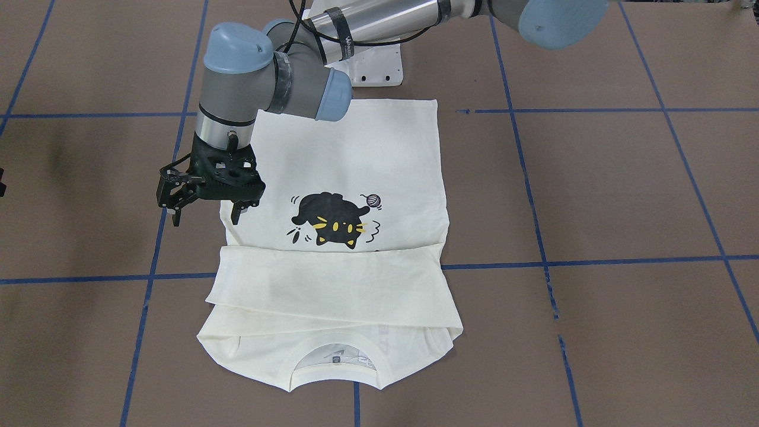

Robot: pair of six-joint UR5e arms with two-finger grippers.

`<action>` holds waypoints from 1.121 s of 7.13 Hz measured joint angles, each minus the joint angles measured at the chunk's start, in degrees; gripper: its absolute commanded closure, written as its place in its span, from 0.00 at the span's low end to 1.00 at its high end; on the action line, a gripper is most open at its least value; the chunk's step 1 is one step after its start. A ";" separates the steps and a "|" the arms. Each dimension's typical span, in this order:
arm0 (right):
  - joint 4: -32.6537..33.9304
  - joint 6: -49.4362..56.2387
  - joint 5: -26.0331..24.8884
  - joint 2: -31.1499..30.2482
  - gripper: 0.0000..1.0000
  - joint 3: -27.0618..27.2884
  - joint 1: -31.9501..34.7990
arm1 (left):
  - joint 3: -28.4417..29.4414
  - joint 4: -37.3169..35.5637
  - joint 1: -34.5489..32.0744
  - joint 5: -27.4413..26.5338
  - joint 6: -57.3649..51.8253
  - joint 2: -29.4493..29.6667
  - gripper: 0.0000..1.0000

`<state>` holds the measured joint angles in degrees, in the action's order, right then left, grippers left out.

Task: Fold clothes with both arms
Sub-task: 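Fold the held sleeve with the left gripper across the shirt body, then release the sleeve and move both grippers to the shirt's side edges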

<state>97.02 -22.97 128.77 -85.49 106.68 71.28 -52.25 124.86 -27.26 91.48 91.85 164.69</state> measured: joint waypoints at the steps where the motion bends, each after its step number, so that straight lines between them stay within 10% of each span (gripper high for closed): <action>1: -0.71 -2.18 0.71 0.37 0.00 0.66 -0.30 | -4.80 -2.09 -0.34 1.73 -2.64 -3.55 0.00; 5: -20.71 -31.04 -3.36 -2.30 0.00 3.97 -14.81 | -39.91 -18.84 -1.49 6.51 -18.92 -30.18 0.00; 8: -27.61 -57.26 -21.39 -4.26 0.00 10.75 -40.09 | -62.85 -23.19 -2.74 8.10 -28.99 -50.77 0.00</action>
<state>69.41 -80.23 107.37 -89.75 117.42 31.18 -115.11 101.66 -30.00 99.58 62.86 113.92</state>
